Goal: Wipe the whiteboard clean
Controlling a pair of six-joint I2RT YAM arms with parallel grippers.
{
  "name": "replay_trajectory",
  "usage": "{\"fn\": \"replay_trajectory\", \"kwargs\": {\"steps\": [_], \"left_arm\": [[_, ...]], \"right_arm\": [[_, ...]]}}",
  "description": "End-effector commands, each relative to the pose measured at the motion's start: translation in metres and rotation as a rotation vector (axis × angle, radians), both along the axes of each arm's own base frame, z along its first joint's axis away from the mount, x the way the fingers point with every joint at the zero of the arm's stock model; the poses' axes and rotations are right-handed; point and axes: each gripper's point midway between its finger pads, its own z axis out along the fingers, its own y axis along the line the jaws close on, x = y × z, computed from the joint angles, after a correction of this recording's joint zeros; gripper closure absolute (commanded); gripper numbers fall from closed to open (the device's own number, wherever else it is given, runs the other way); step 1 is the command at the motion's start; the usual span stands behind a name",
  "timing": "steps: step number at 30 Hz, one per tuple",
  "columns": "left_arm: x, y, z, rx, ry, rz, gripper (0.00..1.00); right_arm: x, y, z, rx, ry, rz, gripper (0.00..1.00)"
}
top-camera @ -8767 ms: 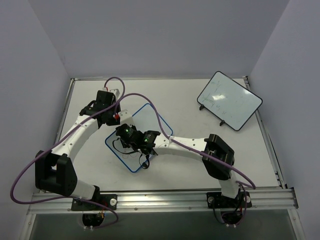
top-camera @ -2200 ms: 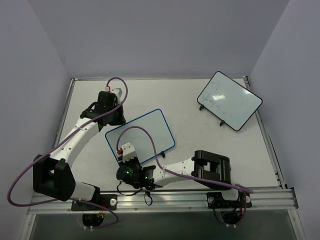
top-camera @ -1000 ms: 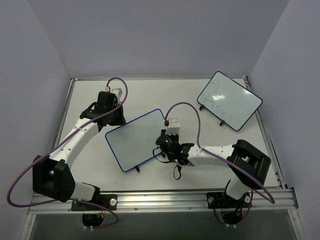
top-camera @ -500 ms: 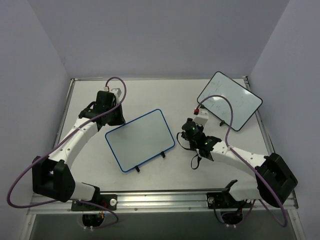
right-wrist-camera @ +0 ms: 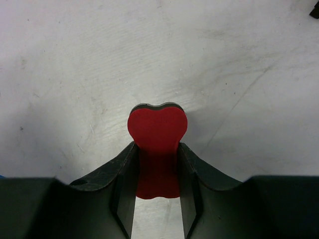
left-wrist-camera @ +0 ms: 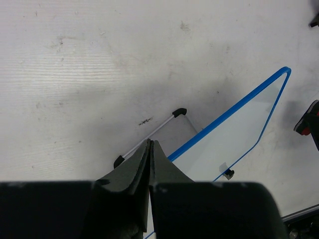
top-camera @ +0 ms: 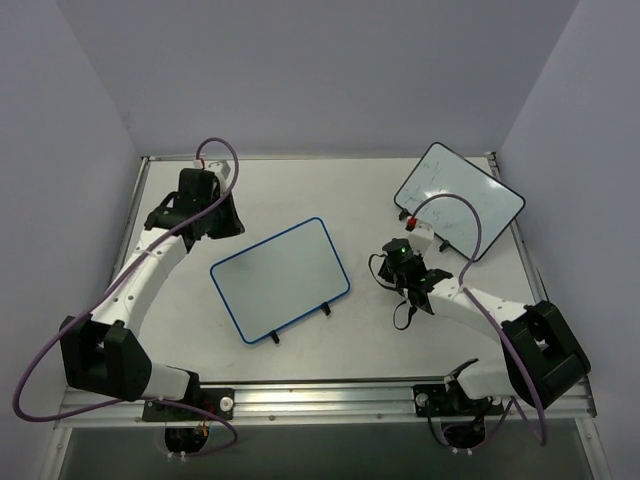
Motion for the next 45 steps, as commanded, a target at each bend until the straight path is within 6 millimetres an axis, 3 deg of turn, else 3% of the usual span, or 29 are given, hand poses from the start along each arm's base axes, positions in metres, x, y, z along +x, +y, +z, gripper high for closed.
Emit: {"fn": "replay_trajectory", "kwargs": {"steps": [1, 5, 11, 18, 21, 22, 24, 29, 36, 39, 45], "left_arm": [[0.010, 0.003, 0.018, -0.037, -0.037, 0.010, 0.90], [0.010, 0.007, 0.020, -0.046, -0.048, 0.015, 0.90], [0.009, 0.011, 0.021, -0.055, -0.059, 0.022, 0.90], [0.005, 0.017, 0.026, -0.063, -0.086, 0.028, 0.91], [0.002, 0.021, 0.033, -0.075, -0.108, 0.028, 0.91], [0.001, 0.022, 0.035, -0.074, -0.114, 0.030, 0.91], [-0.002, 0.024, 0.041, -0.068, -0.134, 0.034, 0.90], [-0.008, 0.029, 0.053, -0.056, -0.175, 0.040, 0.90], [-0.020, 0.040, 0.069, -0.019, -0.243, 0.068, 0.89], [-0.021, 0.043, 0.074, -0.014, -0.261, 0.078, 0.89], [-0.023, 0.044, 0.080, -0.019, -0.284, 0.080, 0.89]], "right_arm": [[-0.005, 0.000, -0.008, 0.023, 0.025, -0.007, 0.70], [-0.008, -0.001, -0.015, 0.019, 0.045, -0.012, 0.63], [-0.011, -0.001, -0.015, 0.028, 0.045, -0.003, 0.41], [-0.013, 0.000, 0.000, 0.038, 0.017, 0.008, 0.36], [-0.007, 0.004, 0.022, 0.039, -0.016, 0.028, 0.25], [-0.001, 0.007, 0.040, 0.048, -0.051, 0.037, 0.21], [0.002, 0.008, 0.055, 0.054, -0.074, 0.045, 0.02], [0.015, 0.024, 0.133, 0.112, -0.221, 0.119, 0.00], [0.016, 0.032, 0.221, 0.136, -0.380, 0.180, 0.00], [0.011, 0.028, 0.238, 0.144, -0.423, 0.180, 0.00], [0.002, 0.020, 0.238, 0.122, -0.416, 0.177, 0.00]]}}
